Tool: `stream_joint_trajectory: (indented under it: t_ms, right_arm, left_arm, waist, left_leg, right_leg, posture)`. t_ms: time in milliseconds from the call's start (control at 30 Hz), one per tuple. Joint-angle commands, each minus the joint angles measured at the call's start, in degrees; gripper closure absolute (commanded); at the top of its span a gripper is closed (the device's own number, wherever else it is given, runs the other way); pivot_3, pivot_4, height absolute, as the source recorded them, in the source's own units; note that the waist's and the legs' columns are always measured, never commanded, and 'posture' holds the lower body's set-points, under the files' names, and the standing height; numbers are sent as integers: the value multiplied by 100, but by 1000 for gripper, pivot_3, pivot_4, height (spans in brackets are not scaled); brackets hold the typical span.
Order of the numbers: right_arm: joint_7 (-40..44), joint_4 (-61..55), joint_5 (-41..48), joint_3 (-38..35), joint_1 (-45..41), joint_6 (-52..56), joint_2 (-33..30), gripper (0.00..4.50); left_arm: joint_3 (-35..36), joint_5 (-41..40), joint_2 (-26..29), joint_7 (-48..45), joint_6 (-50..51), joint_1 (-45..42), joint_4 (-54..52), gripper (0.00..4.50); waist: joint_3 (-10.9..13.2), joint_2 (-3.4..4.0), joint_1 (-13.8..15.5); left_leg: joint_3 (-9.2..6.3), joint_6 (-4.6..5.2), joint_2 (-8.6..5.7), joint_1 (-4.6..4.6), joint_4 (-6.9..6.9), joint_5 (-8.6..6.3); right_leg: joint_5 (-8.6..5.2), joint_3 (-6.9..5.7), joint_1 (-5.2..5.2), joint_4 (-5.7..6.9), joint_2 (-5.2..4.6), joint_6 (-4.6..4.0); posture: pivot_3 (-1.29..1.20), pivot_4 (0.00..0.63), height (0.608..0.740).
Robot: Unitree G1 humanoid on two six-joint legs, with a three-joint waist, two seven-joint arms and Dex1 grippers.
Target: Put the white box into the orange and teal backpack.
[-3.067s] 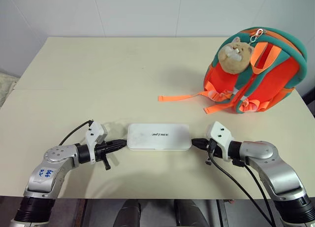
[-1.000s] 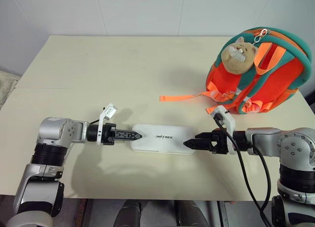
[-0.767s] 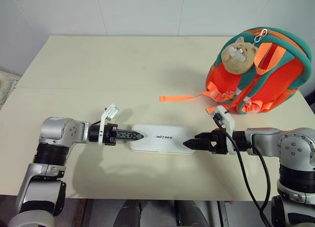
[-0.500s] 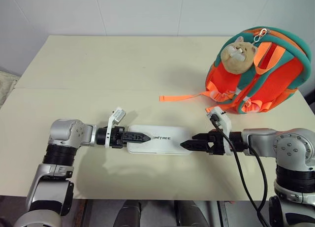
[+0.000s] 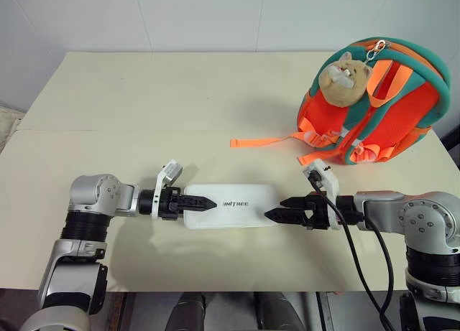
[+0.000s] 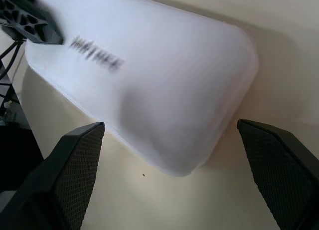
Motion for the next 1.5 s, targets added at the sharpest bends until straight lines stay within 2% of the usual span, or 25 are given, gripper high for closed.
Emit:
stream_joint_trajectory:
  t_ms: [33,133,300,500,700,900,1033,1333,1500]
  right_arm:
    - [203,-177,31,-26,81,-226,-139,0]
    - [230,-194,-149,-98,197,-665,-178,0]
    - [-170,46,-507,-966,-52,-1577,-189,0]
    - [-267,7,-875,-1834,-222,-1886,-1204,0]
    - [25,92,-1054,-1878,-123,-1799,-2160,0]
    - [314,521,-1471,-1568,-27,-2278,-2514,0]
    - [471,972,-1379,-1345,-412,-2532,-2064,0]
    - [866,2959,-1998,-654,-1687,-3777,-1178,0]
    - [1170,3269,-2087,-540,-1936,-4065,-873,0]
  left_arm:
    - [217,-267,181,6,272,92,-251,3216]
    - [335,-413,249,86,303,202,-408,3216]
    - [717,-281,398,288,-180,326,-488,3216]
    - [1129,-197,738,259,-1026,572,-366,3216]
    - [1007,-181,885,139,-1332,815,-474,3216]
    - [818,-154,911,-5,-1536,968,-574,3216]
    - [906,-189,810,48,-1633,1010,-550,3216]
    - [1036,-256,647,183,-1746,1037,-561,3216]
    - [1242,-329,567,351,-1756,1107,-631,3216]
  waist:
    - [0,0,-4]
    - [0,-1,9]
    - [2,-3,16]
    - [2,-2,28]
    - [2,-2,21]
    - [2,-2,16]
    - [2,-2,-2]
    - [5,1,5]
    - [5,2,6]
  left_leg:
    - [0,0,0,0,0,0]
    - [0,0,0,-1,-1,0]
    - [0,-1,0,-5,0,1]
    - [4,-4,0,-9,-14,2]
    - [12,-3,1,-13,-17,1]
    - [14,-2,2,-11,-13,1]
    - [14,-2,2,-11,-14,1]
    - [15,-4,2,-11,-9,3]
    - [14,-7,3,-13,-10,5]
  right_leg:
    - [0,0,0,0,0,0]
    - [0,0,0,-2,0,0]
    - [0,0,-2,-4,-2,0]
    - [-2,3,-13,-11,-4,-3]
    - [-4,6,-17,-17,-4,-6]
    - [-4,7,-15,-14,-2,-6]
    - [-4,7,-15,-14,-2,-6]
    - [-2,8,-17,-7,-2,-4]
    - [-3,7,-18,-7,-1,-4]
  posture:
    - [0,150,740]
    - [0,150,740]
    - [0,150,740]
    - [0,150,740]
    - [0,150,740]
    - [0,150,740]
    - [0,150,740]
    - [0,150,740]
    - [0,150,740]
